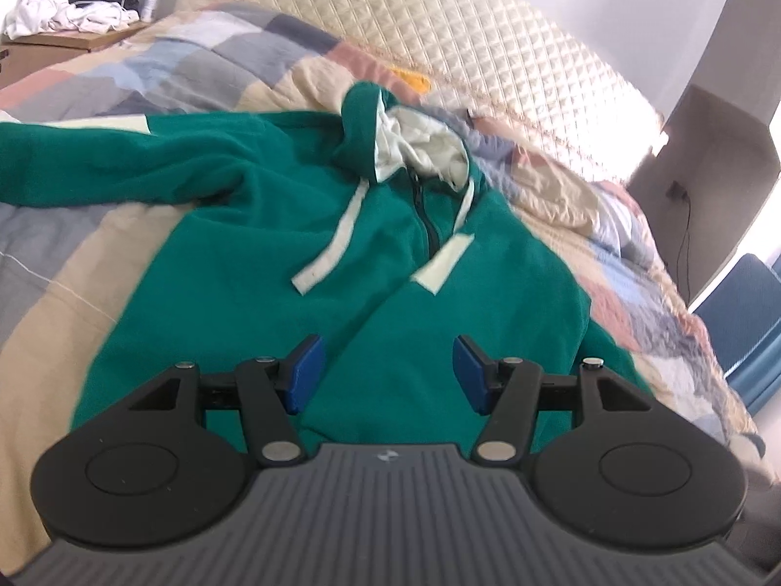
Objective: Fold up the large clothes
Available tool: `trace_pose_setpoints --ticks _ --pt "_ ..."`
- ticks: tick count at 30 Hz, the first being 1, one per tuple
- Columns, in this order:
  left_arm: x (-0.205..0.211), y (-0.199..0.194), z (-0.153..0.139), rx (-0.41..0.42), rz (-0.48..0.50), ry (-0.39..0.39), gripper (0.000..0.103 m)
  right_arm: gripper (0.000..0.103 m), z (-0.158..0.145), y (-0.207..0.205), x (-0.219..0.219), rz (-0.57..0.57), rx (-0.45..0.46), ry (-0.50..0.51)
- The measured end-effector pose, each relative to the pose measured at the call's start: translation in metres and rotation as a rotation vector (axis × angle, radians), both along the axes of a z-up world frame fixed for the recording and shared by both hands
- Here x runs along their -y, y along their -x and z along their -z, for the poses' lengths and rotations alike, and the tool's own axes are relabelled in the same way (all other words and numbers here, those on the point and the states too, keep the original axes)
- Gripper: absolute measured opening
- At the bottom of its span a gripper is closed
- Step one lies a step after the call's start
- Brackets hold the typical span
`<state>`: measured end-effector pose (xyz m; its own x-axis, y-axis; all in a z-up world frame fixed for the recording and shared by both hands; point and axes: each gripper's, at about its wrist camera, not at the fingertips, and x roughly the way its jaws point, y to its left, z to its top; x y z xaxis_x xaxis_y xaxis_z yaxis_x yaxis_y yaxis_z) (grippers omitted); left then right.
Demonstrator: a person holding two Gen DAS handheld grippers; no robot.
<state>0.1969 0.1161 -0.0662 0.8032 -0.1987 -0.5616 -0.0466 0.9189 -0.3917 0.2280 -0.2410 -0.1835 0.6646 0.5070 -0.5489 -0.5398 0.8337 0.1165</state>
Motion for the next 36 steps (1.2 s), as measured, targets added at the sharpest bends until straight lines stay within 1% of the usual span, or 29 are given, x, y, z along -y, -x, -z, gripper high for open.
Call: trace_pose_setpoints --ticks 2,5,6,10,14,18,19,20,23,26,29,34,36 --pt "0.008 -0.004 0.005 -0.014 0.018 -0.003 0.064 0.038 0.0 -0.007 0.003 0.041 0.019 -0.015" --pt "0.02 -0.009 0.014 -0.049 0.038 -0.039 0.064 0.038 0.008 -0.027 0.01 0.1 -0.044 -0.082" --pt "0.024 -0.01 0.017 -0.059 0.047 -0.054 0.064 0.038 0.011 -0.033 0.01 0.114 -0.05 -0.09" --pt "0.036 -0.014 0.031 -0.107 0.063 -0.113 0.064 0.038 0.019 -0.05 0.009 0.155 -0.041 -0.078" --pt "0.046 -0.019 0.045 -0.147 0.063 -0.169 0.064 0.038 0.03 -0.06 0.007 0.158 -0.053 -0.046" --pt "0.053 -0.022 0.054 -0.186 0.064 -0.218 0.064 0.036 0.043 -0.07 0.008 0.158 -0.099 -0.014" --pt "0.055 -0.022 0.055 -0.189 0.061 -0.225 0.063 0.038 0.046 -0.071 0.008 0.165 -0.104 0.008" --pt "0.057 -0.022 0.056 -0.191 0.061 -0.238 0.063 0.038 0.049 -0.072 0.008 0.165 -0.118 0.018" --pt "0.061 -0.02 0.056 -0.186 0.053 -0.256 0.064 0.037 0.055 -0.074 0.012 0.167 -0.145 0.0" --pt "0.058 -0.014 0.051 -0.168 0.045 -0.247 0.064 0.037 0.051 -0.071 0.015 0.172 -0.153 -0.002" --pt "0.049 -0.002 0.04 -0.14 0.0 -0.215 0.064 0.037 0.047 -0.062 0.016 0.168 -0.143 -0.01" --pt "0.031 0.009 0.022 -0.117 -0.099 -0.215 0.064 0.037 0.038 -0.051 0.019 0.161 -0.115 -0.003" --pt "0.023 0.008 0.014 -0.12 -0.133 -0.232 0.064 0.037 0.035 -0.048 0.021 0.157 -0.111 -0.017"
